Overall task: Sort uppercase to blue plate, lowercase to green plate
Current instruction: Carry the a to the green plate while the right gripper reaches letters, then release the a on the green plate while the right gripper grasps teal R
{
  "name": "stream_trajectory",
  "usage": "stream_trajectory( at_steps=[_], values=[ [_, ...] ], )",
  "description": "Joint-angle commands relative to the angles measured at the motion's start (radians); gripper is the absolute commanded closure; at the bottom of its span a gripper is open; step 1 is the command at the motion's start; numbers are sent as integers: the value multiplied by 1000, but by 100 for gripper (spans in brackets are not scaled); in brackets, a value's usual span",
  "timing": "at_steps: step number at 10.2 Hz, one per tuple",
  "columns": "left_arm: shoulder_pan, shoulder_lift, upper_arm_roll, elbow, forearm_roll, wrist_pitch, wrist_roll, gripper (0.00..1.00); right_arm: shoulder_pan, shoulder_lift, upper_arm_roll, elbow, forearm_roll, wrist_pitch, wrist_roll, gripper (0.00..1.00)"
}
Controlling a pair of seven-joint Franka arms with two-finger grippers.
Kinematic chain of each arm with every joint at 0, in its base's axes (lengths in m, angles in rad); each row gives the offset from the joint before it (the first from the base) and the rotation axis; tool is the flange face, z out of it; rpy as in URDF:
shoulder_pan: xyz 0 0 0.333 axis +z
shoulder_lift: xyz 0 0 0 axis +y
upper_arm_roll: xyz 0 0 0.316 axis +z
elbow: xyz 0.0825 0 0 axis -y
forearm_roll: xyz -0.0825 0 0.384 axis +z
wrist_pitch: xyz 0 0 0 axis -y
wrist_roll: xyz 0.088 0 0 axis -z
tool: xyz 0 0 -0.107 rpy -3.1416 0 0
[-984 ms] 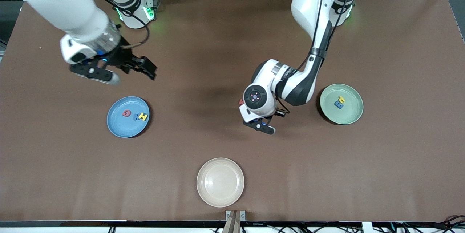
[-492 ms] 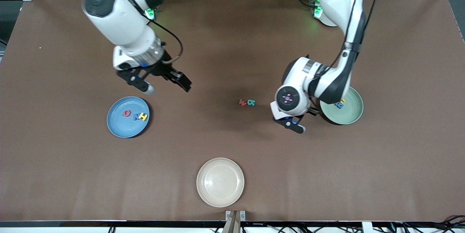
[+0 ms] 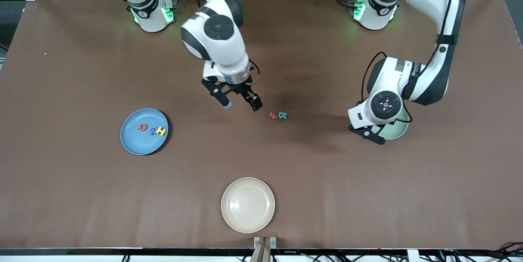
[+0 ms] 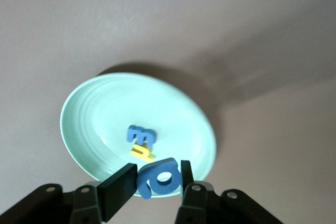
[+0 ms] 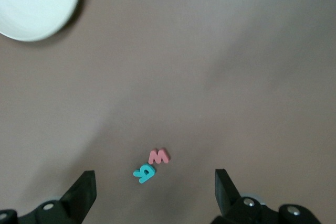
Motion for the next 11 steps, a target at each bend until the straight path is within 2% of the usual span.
stream_trajectory(
  at_steps=[1, 2, 3, 4, 6, 7, 9, 11],
  values=[
    [63, -77, -7, -217, 46, 203, 35, 100, 178, 177, -142, 205, -41, -15, 226, 0],
    [83, -79, -7, -238, 58, 235, 35, 100, 231, 224, -187, 245, -38, -15, 279, 0],
    [84, -77, -7, -249, 57, 257, 35, 100, 239, 257, -188, 256, -35, -12, 323, 0],
    [84, -76, -7, -248, 57, 259, 29, 96, 248, 288, -188, 270, -34, 29, 377, 0],
    [86, -77, -5, -240, 47, 256, -3, 49, 282, 333, -192, 287, -33, 77, 475, 0],
    [84, -85, -2, -236, 46, 250, -26, 38, 288, 360, -192, 314, -30, 79, 508, 0],
    [87, -105, -2, -202, 8, 221, -29, 35, 296, 417, -192, 373, 0, 92, 528, 5],
    [87, -106, -2, -145, -44, 171, -31, 30, 297, 459, -192, 381, 6, 149, 531, 9]
  ],
)
